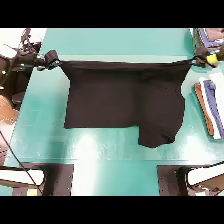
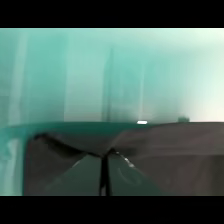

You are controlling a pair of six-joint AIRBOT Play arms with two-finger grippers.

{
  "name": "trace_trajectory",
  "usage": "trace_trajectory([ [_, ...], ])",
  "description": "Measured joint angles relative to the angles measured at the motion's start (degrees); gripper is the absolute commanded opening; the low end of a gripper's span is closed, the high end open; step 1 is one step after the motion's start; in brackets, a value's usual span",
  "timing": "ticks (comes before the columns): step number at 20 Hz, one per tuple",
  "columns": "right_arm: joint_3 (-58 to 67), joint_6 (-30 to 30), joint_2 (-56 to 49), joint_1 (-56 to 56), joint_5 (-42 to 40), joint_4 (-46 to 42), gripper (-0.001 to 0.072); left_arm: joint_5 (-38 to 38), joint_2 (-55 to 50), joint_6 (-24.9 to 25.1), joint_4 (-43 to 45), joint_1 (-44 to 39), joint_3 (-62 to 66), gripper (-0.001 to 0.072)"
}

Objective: Fold the shirts.

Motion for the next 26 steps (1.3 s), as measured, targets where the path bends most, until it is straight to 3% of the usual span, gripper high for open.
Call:
trace_trajectory([
  [3, 0.0, -1.57, -1.75, 1.14, -7.1, 0.09, 0.0013, 4.66, -2.12, 4.92, -3.69, 0.0, 0.04, 0.0026],
  [6, 0.0, -3.37, -2.43, 1.46, -8.13, -1.29, 0.0013, 2.97, -2.89, 8.68, -3.3, -0.04, -0.15, 0.0026],
  [12, -6.78, -4.52, -1.14, 1.79, -1.44, -8.66, 0.0013, -2.91, -3.3, 8.59, 4.2, -0.63, -6.95, 0.0027],
  [17, -18.64, -4.63, 1.4, 3.1, -3.91, -10.34, 0.0017, -4.96, -3.37, 8.07, 6.14, -0.7, -10.54, 0.003],
  [18, -20.26, -4.63, 1.73, 3.5, -4.44, -10.36, 0.0047, -5.75, -3.37, 7.96, 6.36, -0.72, -10.8, 0.0253],
  [19, -21.46, -4.57, 1.9, 3.82, -4.87, -10.38, 0.0247, -6.19, -3.34, 7.63, 6.4, -0.72, -10.97, 0.0563],
  [20, -22.43, -4.46, 1.99, 4.15, -4.96, -10.54, 0.0386, -6.71, -3.34, 7.06, 6.58, -0.68, -11.1, 0.0542],
  [26, -22.77, -3.5, 5.09, 3.45, 0.79, -10.78, 0.0387, -11.89, 0.63, 2.71, 8.7, 2.05, -11.32, 0.0521],
])
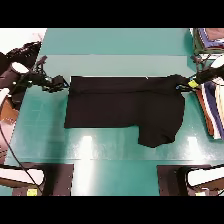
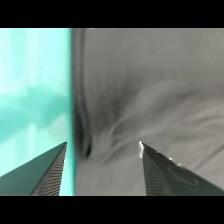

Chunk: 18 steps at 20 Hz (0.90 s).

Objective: Fold the shirts.

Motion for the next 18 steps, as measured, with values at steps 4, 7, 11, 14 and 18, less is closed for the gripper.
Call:
trace_trajectory([
  [4, -5.88, -0.02, 8.85, -4.0, 1.84, -0.07, 0.0387, -7.3, 6.58, -0.85, 6.97, 2.43, -3.34, 0.0521],
  [7, -12.15, -0.7, 16.2, -6.71, 2.25, 0.94, 0.0386, -11.74, 10.95, -1.05, 8.61, 2.99, -10.01, 0.0521],
  [11, -20.09, -2.12, 24.9, -8.98, 1.38, 2.38, 0.0386, -13.42, 14.05, -0.81, 7.8, 3.28, -20.87, 0.0521],
  [14, -23.96, -2.56, 29.53, -9.64, 0.52, 3.04, 0.0386, -12.22, 15.37, 0.31, 4.83, 3.39, -27.56, 0.0521],
  [18, -25.9, -2.75, 33.24, -9.94, 0.28, 3.23, 0.0386, -9.97, 16.15, 2.16, -1.36, 2.54, -32.26, 0.0494],
])
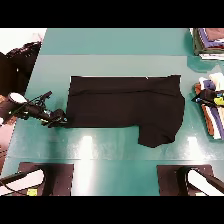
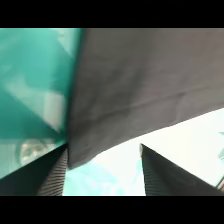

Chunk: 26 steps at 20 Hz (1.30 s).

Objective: Fold the shirts.

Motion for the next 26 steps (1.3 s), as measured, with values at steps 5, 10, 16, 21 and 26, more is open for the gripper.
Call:
trace_trajectory([
  [5, -1.49, -0.04, 1.64, -1.57, 3.1, -0.24, 0.0386, 6.08, 0.02, 0.46, -1.9, -4.26, -1.79, 0.0027],
  [10, -11.23, -0.04, 1.62, -7.28, 6.64, -0.13, 0.0388, 8.33, 0.09, -0.04, -2.89, -5.46, -1.16, 0.0026],
  [16, -25.77, -2.43, -4.48, -10.51, 5.6, 7.8, 0.0388, 8.76, 0.11, -0.26, -3.58, -5.7, -0.79, 0.0026],
  [21, -29.38, -3.58, -7.58, -10.88, 2.67, 13.68, 0.0208, 8.68, 0.11, -0.33, -3.78, -5.73, -0.76, 0.0026],
  [26, -29.0, -5.97, -7.52, -7.34, -0.11, 13.81, 0.0015, 8.63, 1.42, -0.39, -2.99, -5.73, -0.7, 0.0024],
])
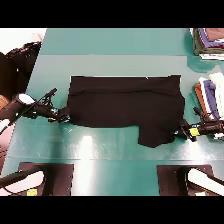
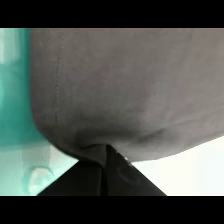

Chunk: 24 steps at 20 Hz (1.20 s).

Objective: Fold the shirts.

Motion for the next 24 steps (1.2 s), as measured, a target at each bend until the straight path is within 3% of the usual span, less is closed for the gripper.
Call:
trace_trajectory([
  [3, 3.04, -0.26, 4.5, 3.1, 2.34, -2.01, 0.0015, -2.14, 5.73, -0.59, 4.92, -0.02, 0.04, 0.0025],
  [8, 6.73, 2.64, 19.93, 7.76, 10.69, -11.28, 0.0015, -11.85, 18.4, -1.9, 15.5, -0.04, -2.82, 0.0026],
  [12, 6.38, 4.55, 32.83, 9.35, 18.23, -16.57, 0.0014, -19.04, 27.78, -5.6, 18.16, -0.04, -8.11, 0.0026],
  [15, 8.7, 5.79, 37.77, 9.75, 19.19, -17.53, 0.0014, -20.41, 30.82, -7.04, 17.9, -0.04, -7.08, 0.0025],
  [19, 15.54, 6.01, 31.78, 9.99, 15.98, -17.07, 0.0014, -15.63, 29.2, -7.72, 16.94, -0.04, -1.25, 0.0026],
  [24, 26.34, 5.27, 14.03, 11.98, 9.31, -16.79, 0.0014, -7.48, 17.46, -7.85, 15.72, -0.09, 6.67, 0.0026],
])
